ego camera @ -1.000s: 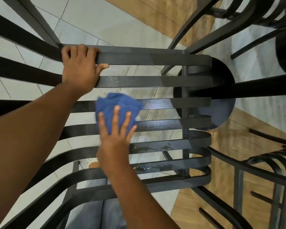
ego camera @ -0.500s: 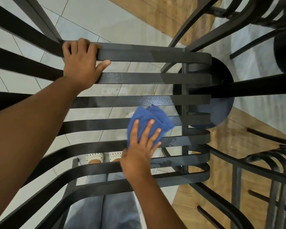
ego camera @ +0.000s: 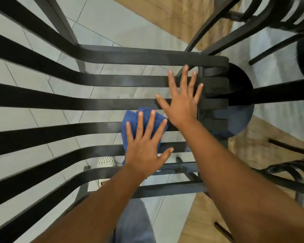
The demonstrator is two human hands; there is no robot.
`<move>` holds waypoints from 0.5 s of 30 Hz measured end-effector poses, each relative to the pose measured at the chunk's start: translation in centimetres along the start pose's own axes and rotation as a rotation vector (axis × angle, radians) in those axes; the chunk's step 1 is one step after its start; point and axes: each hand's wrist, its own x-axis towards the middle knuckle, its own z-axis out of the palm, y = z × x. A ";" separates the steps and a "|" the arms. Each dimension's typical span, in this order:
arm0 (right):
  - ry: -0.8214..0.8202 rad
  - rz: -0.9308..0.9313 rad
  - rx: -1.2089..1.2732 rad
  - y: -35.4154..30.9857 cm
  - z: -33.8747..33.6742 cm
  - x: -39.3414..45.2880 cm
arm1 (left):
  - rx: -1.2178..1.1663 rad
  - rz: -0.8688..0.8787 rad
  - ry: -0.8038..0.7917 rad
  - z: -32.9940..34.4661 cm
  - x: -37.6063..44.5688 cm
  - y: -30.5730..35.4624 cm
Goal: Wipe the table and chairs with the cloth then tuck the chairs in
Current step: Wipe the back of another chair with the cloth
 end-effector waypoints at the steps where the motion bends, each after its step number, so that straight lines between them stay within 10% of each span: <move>1: -0.007 -0.018 -0.031 0.4 0.2 0.8 | 0.036 -0.012 -0.014 0.6 0.0 0.2; 8: 0.035 -0.092 -0.088 1.7 0.8 2.6 | 0.133 -0.254 0.034 2.2 1.4 2.3; 15: 0.236 -0.124 0.012 1.9 1.0 2.3 | 0.033 -0.080 0.101 2.4 1.9 1.2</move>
